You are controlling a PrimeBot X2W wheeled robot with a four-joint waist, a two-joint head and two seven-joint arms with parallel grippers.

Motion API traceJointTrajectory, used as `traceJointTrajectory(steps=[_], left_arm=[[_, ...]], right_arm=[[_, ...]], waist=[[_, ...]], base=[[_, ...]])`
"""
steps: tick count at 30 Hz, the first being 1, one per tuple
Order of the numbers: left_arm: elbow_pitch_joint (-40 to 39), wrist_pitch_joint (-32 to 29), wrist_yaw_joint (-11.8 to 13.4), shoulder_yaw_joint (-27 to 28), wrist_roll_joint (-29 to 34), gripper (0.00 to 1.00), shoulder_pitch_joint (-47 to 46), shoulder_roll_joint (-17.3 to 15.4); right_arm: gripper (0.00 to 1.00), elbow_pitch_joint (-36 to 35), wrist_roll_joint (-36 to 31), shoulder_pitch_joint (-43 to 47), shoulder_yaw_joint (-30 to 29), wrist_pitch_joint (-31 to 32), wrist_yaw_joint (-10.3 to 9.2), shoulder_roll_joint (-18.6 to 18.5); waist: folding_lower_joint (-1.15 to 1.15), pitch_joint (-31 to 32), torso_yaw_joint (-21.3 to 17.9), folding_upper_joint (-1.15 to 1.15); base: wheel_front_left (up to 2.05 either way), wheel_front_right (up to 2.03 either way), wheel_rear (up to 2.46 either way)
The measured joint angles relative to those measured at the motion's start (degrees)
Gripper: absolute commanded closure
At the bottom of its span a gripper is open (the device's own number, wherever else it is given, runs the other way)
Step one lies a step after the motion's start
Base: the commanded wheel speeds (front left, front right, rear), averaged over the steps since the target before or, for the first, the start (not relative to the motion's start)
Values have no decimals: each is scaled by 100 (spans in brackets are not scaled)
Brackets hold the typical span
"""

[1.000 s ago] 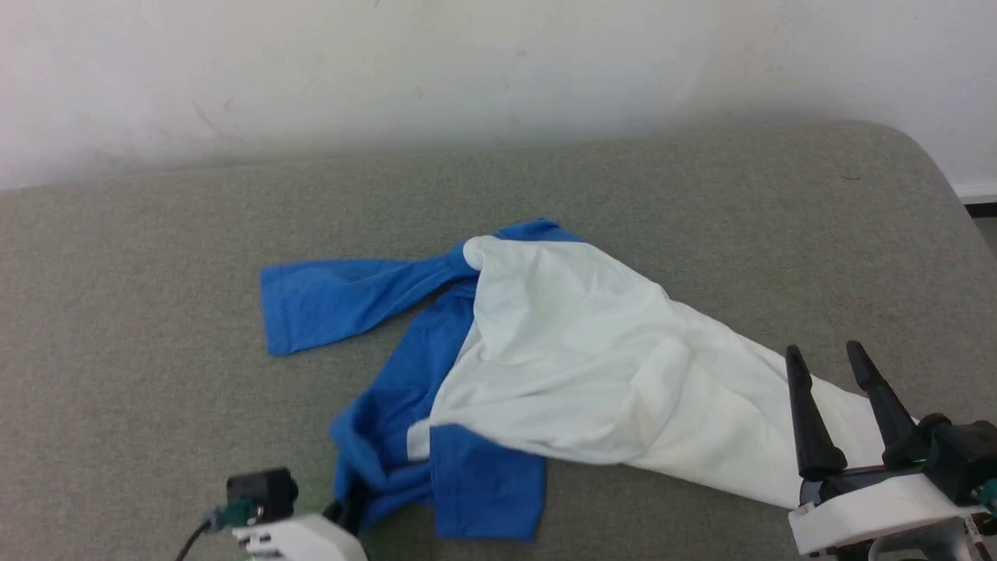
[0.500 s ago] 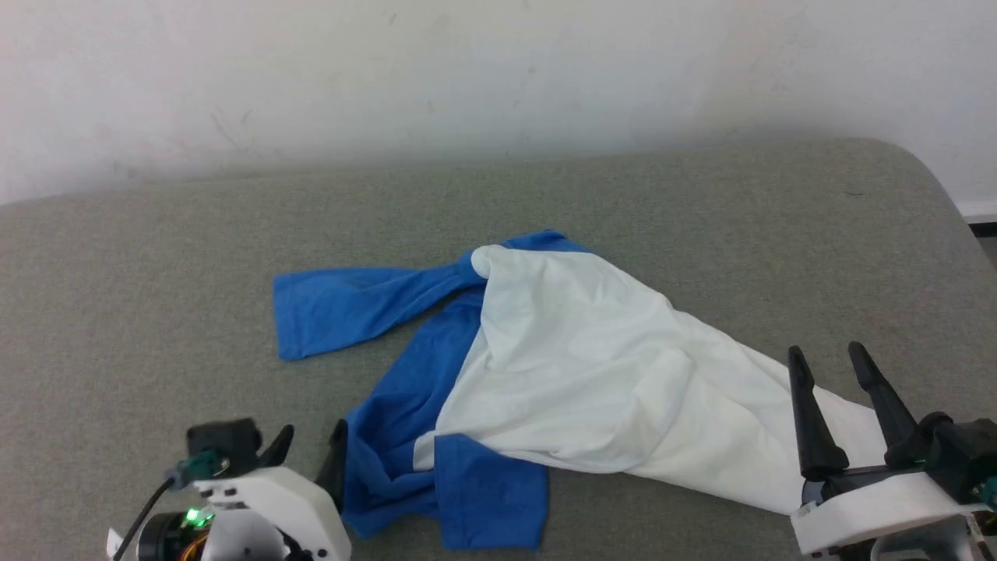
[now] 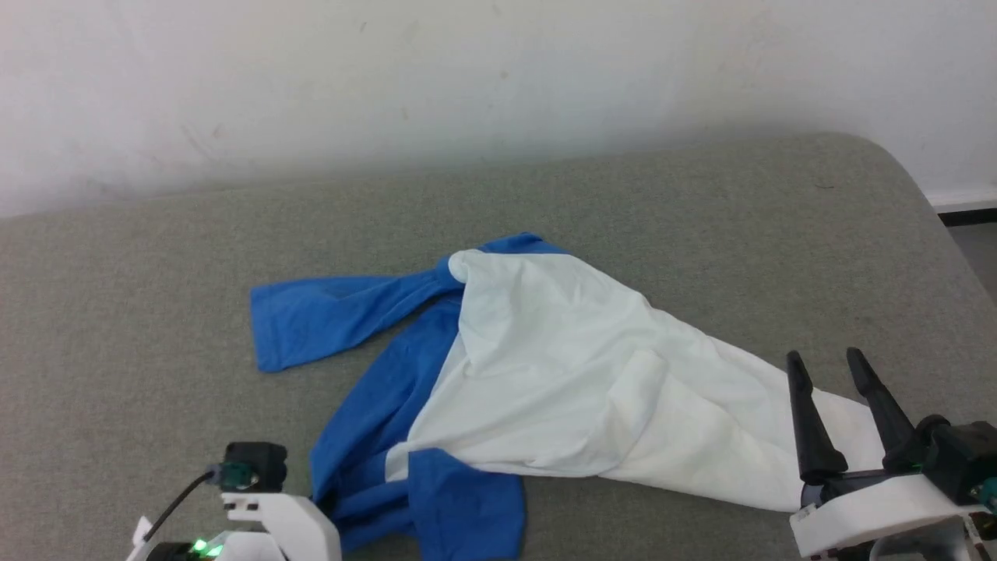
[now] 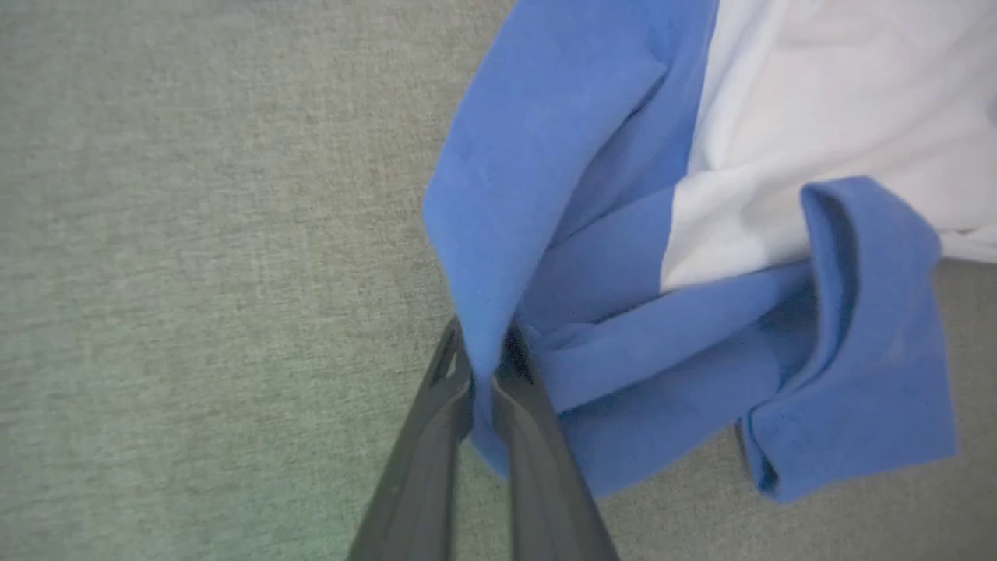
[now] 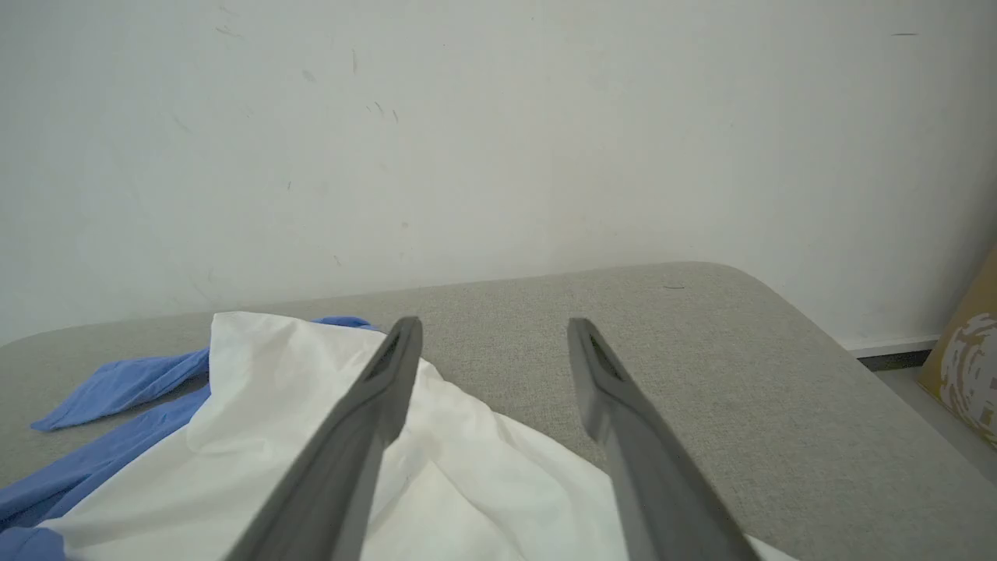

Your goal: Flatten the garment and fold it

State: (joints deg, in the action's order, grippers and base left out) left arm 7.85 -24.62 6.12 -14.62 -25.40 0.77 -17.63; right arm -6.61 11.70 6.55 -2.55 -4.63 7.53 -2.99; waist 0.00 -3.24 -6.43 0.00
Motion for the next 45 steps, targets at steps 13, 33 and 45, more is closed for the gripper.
traceJointTrajectory(steps=[13, 33, 45], left_arm=[[-544, 89, 612, 1160, -537, 100, 1575, -497], [-832, 3559, 91, 913, 172, 0, 730, 160], [-889, 3934, -161, 747, 783, 0, -10, 913]], right_arm=[[0, 38, -3, 203, -112, 66, 0, -1], [0, -79, -73, 210, -58, 316, 0, 0], [0, 1437, 616, -1343, 672, 1185, 0, -387]], waist=[[0, 191, 59, 0], [0, 213, 385, 0], [1, -71, 691, 0]], base=[[0, 0, 0], [0, 0, 0], [0, 0, 0]])
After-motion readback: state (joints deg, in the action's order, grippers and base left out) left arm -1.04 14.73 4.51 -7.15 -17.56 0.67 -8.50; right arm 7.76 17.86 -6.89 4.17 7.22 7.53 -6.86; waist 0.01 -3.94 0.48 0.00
